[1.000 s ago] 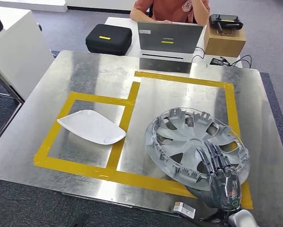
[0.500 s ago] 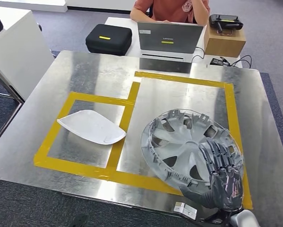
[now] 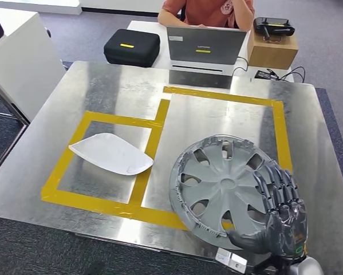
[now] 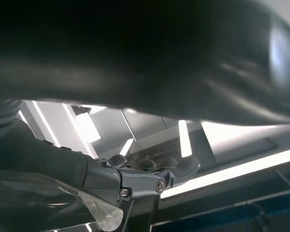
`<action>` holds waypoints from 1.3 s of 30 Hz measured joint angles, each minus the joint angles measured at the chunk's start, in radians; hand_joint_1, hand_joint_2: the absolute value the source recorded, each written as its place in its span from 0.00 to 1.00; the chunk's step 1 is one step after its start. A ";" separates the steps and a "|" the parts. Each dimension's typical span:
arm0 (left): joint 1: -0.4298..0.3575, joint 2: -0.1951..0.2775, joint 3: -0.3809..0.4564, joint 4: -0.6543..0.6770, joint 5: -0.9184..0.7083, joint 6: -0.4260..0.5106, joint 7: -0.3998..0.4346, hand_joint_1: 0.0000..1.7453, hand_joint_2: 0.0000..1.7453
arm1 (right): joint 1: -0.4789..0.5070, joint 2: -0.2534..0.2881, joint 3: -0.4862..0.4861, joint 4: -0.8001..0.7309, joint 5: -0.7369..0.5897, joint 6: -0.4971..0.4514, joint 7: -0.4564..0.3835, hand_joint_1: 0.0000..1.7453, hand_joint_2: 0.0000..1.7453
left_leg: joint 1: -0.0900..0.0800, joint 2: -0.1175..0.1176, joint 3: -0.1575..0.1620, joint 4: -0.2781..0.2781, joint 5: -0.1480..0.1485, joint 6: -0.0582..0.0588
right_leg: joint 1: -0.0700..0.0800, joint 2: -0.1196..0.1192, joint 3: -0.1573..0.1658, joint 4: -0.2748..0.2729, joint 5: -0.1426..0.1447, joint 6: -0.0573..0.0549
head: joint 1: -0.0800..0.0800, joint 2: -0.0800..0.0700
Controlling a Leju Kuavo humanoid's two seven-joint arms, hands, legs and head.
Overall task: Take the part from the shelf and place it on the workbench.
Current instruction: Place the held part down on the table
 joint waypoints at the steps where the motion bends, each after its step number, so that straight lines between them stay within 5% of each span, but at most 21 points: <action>1: 0.001 0.000 0.001 0.000 0.001 0.000 -0.002 0.00 0.00 | 0.009 0.016 -0.020 -0.020 0.008 0.000 -0.023 0.00 0.00 | 0.000 0.000 0.000 0.000 0.000 0.000 | 0.000 0.000 0.000 0.000 0.000 0.000 | 0.000 0.000; 16: 0.005 0.000 0.016 0.001 0.006 0.011 -0.009 0.00 0.00 | 0.083 0.185 -0.229 -0.213 0.006 0.000 -0.199 0.00 0.00 | 0.000 0.000 0.000 0.000 0.000 0.000 | 0.000 0.000 0.000 0.000 -0.001 -0.001 | 0.000 0.000; 39: 0.007 0.000 0.021 0.001 0.008 0.011 -0.010 0.00 0.00 | 0.101 0.223 -0.274 -0.236 -0.014 0.000 -0.237 0.00 0.00 | 0.000 0.000 0.000 0.000 0.000 0.000 | 0.000 0.000 0.000 0.000 -0.001 -0.001 | 0.000 0.000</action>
